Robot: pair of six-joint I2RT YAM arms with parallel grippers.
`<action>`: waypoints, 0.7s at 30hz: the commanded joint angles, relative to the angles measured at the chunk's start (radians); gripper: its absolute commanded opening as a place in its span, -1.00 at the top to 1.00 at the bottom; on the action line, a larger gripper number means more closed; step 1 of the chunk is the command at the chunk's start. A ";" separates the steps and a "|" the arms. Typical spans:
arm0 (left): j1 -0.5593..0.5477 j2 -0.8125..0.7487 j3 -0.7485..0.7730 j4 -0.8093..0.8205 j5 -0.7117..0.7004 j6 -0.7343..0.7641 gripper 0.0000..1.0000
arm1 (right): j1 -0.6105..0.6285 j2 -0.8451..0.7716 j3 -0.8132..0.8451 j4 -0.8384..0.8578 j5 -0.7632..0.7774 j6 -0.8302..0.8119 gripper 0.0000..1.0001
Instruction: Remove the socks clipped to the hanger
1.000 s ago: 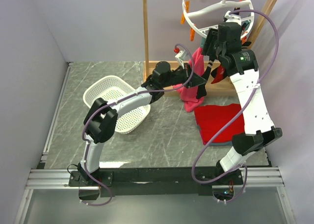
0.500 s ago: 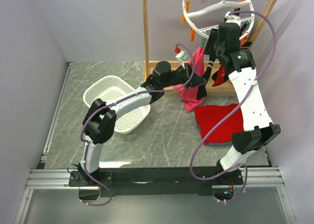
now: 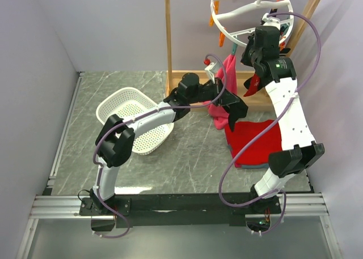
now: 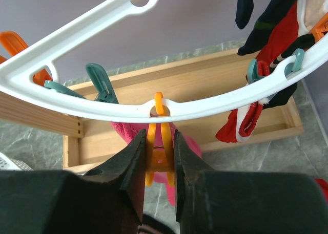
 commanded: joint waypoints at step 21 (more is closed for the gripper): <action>-0.004 -0.487 -0.611 -0.033 -0.079 0.020 0.98 | 0.006 -0.069 -0.155 -0.008 0.029 0.031 -0.88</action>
